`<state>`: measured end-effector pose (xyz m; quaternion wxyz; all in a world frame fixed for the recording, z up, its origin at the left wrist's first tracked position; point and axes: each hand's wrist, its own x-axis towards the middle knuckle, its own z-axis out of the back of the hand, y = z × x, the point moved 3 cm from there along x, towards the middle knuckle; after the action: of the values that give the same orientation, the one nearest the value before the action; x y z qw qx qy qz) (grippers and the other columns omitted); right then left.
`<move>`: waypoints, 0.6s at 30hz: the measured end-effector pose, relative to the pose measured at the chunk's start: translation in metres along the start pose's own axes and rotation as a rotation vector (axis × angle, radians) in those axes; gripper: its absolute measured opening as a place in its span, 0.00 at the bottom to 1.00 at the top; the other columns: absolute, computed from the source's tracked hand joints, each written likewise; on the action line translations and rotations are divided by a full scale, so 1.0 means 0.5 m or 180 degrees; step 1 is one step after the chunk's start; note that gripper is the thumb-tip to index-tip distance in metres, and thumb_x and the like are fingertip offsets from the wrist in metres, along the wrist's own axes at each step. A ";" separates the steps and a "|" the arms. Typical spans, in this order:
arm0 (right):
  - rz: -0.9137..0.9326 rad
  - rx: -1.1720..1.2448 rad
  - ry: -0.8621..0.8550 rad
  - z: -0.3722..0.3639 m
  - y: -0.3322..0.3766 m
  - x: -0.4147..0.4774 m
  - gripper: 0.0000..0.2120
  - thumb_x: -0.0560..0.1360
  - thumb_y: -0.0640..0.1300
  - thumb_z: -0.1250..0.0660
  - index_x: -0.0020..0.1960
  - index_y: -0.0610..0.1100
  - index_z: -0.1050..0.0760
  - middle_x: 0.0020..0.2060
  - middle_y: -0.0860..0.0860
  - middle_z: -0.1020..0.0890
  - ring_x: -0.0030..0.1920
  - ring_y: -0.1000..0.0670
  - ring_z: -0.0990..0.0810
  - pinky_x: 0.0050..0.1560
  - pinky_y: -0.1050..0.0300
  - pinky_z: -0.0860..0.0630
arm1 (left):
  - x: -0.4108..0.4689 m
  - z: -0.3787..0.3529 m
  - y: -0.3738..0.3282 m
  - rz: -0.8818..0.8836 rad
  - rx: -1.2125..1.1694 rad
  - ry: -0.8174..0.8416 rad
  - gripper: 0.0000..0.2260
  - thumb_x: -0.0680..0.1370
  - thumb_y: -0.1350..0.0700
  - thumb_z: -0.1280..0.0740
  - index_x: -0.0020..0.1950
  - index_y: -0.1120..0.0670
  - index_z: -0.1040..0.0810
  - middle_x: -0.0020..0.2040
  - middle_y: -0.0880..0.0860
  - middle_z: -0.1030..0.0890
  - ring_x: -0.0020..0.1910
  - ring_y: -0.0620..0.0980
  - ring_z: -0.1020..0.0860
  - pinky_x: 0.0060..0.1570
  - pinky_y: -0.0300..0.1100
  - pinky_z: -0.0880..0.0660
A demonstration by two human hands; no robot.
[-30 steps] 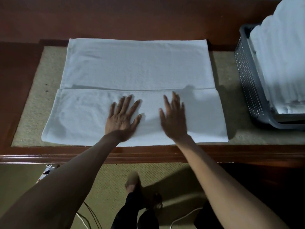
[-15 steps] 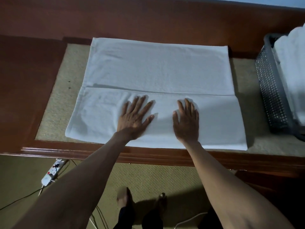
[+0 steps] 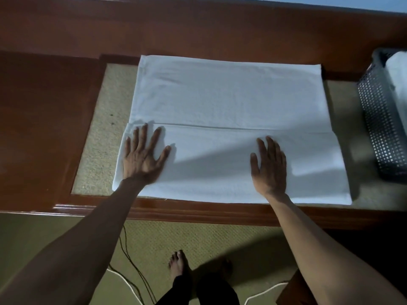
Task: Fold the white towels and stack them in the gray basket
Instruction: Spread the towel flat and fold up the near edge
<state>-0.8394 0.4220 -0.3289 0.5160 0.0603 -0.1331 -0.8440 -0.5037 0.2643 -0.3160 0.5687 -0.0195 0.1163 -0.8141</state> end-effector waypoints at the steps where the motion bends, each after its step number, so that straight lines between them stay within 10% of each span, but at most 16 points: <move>1: -0.0007 -0.0007 -0.0009 0.001 0.000 -0.001 0.27 0.85 0.59 0.54 0.81 0.50 0.42 0.82 0.49 0.43 0.82 0.48 0.48 0.81 0.45 0.48 | -0.001 0.001 0.001 0.0060 -0.0017 -0.0074 0.30 0.83 0.31 0.55 0.84 0.40 0.55 0.85 0.54 0.54 0.83 0.56 0.54 0.81 0.56 0.55; 7: -0.0074 -0.0225 -0.0126 0.012 0.010 0.013 0.23 0.84 0.56 0.45 0.76 0.48 0.34 0.76 0.46 0.33 0.74 0.43 0.34 0.69 0.43 0.32 | 0.015 -0.004 0.007 0.0640 -0.0360 -0.0358 0.28 0.84 0.37 0.48 0.81 0.47 0.38 0.82 0.56 0.41 0.82 0.57 0.45 0.80 0.58 0.50; 12: -0.0053 -0.0205 -0.0617 0.047 0.025 0.157 0.16 0.82 0.55 0.42 0.54 0.42 0.25 0.48 0.42 0.23 0.48 0.37 0.23 0.44 0.45 0.28 | 0.117 0.044 -0.064 0.0700 -0.0449 -0.1174 0.13 0.79 0.51 0.35 0.62 0.52 0.23 0.60 0.55 0.21 0.64 0.60 0.26 0.69 0.61 0.34; 18: 0.0173 0.0247 0.0135 0.074 0.024 0.407 0.19 0.78 0.42 0.32 0.67 0.38 0.28 0.61 0.39 0.24 0.60 0.36 0.24 0.55 0.41 0.24 | 0.379 0.065 -0.221 -0.0110 -0.0781 -0.0508 0.19 0.83 0.52 0.36 0.73 0.57 0.27 0.69 0.57 0.23 0.69 0.60 0.27 0.68 0.54 0.32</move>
<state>-0.9318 0.2424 -0.2829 0.5387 0.0945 -0.1564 -0.8224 -0.6671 0.1187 -0.2803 0.5553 -0.1556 0.1690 -0.7993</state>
